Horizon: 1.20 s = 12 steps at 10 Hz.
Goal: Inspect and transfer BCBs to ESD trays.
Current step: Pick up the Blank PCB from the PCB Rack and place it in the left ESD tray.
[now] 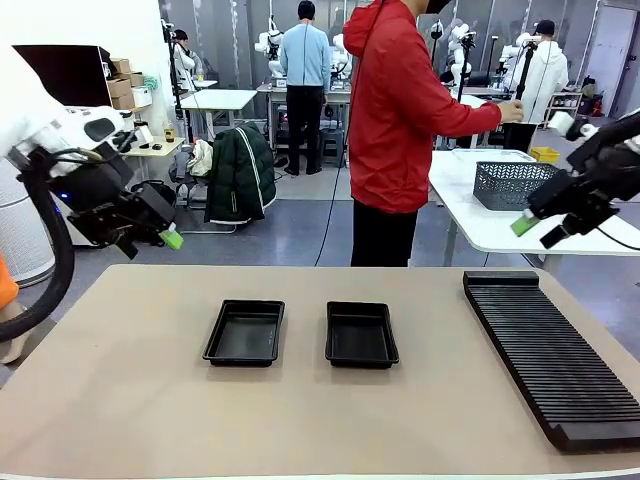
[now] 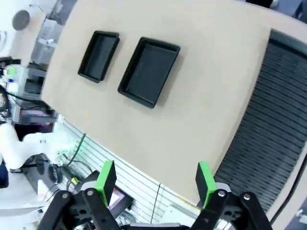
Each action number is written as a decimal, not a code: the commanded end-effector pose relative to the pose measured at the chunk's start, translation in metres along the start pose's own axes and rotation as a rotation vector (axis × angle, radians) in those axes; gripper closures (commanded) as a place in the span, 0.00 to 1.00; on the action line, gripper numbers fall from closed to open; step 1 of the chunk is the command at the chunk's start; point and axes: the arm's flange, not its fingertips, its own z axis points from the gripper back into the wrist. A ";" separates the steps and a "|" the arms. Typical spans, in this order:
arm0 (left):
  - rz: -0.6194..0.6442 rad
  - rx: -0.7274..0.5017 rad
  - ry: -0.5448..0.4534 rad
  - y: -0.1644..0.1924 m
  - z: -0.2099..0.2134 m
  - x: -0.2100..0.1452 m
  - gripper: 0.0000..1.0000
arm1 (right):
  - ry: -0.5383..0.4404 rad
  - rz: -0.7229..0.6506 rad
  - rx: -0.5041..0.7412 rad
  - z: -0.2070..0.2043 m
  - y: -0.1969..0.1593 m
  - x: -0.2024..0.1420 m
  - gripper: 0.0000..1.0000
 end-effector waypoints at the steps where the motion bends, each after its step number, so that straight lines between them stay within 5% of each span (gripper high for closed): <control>1: 0.079 -0.055 0.015 0.004 0.015 -0.004 0.00 | 0.029 -0.077 0.088 0.019 -0.023 0.004 0.12; 6: 0.168 -0.057 -0.023 0.009 0.063 -0.004 0.00 | 0.019 -0.181 0.116 0.066 -0.071 -0.005 0.12; 12: 0.163 0.018 -0.068 -0.006 0.118 -0.003 0.00 | -0.058 -0.183 0.011 0.131 -0.069 -0.001 0.12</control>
